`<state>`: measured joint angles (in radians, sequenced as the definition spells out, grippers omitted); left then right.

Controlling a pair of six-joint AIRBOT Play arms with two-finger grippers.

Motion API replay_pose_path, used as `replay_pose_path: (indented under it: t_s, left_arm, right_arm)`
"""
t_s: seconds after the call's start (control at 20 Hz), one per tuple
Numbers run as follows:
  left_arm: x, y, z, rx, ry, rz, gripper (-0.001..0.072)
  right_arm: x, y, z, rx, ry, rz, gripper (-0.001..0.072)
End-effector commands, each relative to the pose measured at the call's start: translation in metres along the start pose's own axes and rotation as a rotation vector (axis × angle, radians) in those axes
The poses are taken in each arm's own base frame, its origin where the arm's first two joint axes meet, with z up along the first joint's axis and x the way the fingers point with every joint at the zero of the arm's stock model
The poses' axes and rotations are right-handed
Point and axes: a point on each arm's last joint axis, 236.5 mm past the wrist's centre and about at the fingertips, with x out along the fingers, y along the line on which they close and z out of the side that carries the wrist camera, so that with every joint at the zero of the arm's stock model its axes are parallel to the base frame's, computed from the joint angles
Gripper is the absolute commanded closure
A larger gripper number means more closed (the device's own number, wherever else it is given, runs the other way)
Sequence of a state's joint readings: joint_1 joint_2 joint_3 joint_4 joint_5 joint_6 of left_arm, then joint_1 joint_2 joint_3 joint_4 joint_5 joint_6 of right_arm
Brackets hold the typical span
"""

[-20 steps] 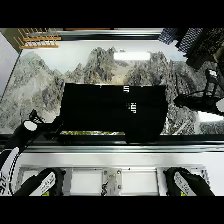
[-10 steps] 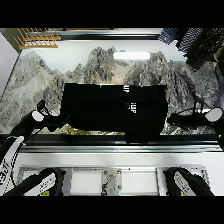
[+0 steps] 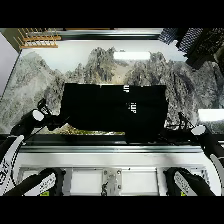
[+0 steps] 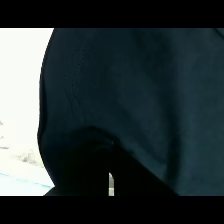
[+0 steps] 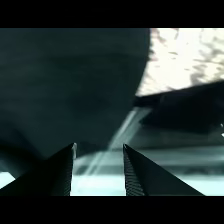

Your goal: Fold the clothes and pants, and hang the long-sleeved shirts on hangers.

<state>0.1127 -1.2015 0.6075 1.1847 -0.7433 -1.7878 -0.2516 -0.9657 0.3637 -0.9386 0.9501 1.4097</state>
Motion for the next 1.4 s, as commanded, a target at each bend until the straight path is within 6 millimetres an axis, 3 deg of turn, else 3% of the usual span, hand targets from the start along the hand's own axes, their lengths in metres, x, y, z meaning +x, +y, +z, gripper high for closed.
replay_pose_path:
  t_s: [0.0, 0.1, 0.15, 0.2, 0.25, 0.35, 0.5, 0.7, 0.8, 0.9, 1.05, 1.25, 1.35]
  left_arm:
    - [0.0, -0.001, 0.002, 0.001, -0.006, -0.001, 0.0702]
    - [0.0, -0.001, 0.001, 0.001, -0.004, -0.001, 0.0702]
    - [0.0, 0.0, 0.001, 0.001, -0.003, -0.001, 0.0702]
    - [0.0, 0.0, 0.001, 0.003, -0.003, 0.0, 0.0702]
    - [-0.001, 0.001, 0.002, 0.005, -0.004, 0.001, 0.0703]
    - [-0.014, 0.007, 0.004, 0.022, -0.006, -0.002, 0.0702]
    - [-0.054, 0.028, -0.01, 0.101, 0.017, 0.046, 0.0702]
    - [-0.093, 0.049, -0.084, 0.177, 0.162, 0.107, 0.0703]
    - [-0.105, 0.049, -0.105, 0.213, 0.179, 0.106, 0.0703]
    - [-0.116, 0.038, -0.096, 0.234, 0.116, 0.087, 0.0703]
    - [-0.12, 0.014, -0.067, 0.278, 0.07, 0.071, 0.0703]
    - [-0.096, -0.016, -0.003, 0.285, 0.04, 0.064, 0.0702]
    - [-0.079, -0.023, 0.017, 0.3, 0.092, 0.076, 0.0703]
  right_arm:
    - [0.013, 0.01, -0.003, -0.01, 0.005, 0.032, 0.0388]
    - [0.02, 0.013, -0.012, -0.034, 0.042, 0.027, 0.0389]
    - [0.022, 0.015, -0.015, -0.069, 0.051, 0.026, 0.0451]
    - [0.021, 0.018, -0.014, -0.119, 0.048, 0.029, 0.0637]
    - [0.017, 0.018, -0.012, -0.146, 0.041, 0.024, 0.0699]
    - [-0.001, 0.016, -0.005, -0.248, 0.033, -0.036, 0.0698]
    - [-0.05, 0.003, -0.004, -0.372, 0.045, -0.19, 0.0698]
    - [-0.094, 0.001, -0.041, -0.404, 0.101, -0.244, 0.0699]
    - [-0.106, 0.005, -0.048, -0.386, 0.094, -0.246, 0.0699]
    - [-0.113, 0.013, -0.035, -0.381, 0.056, -0.242, 0.0699]
    - [-0.116, 0.027, -0.002, -0.38, 0.013, -0.237, 0.0699]
    - [-0.103, 0.038, 0.051, -0.365, -0.015, -0.239, 0.0699]
    - [-0.091, 0.044, 0.079, -0.356, -0.022, -0.234, 0.0699]
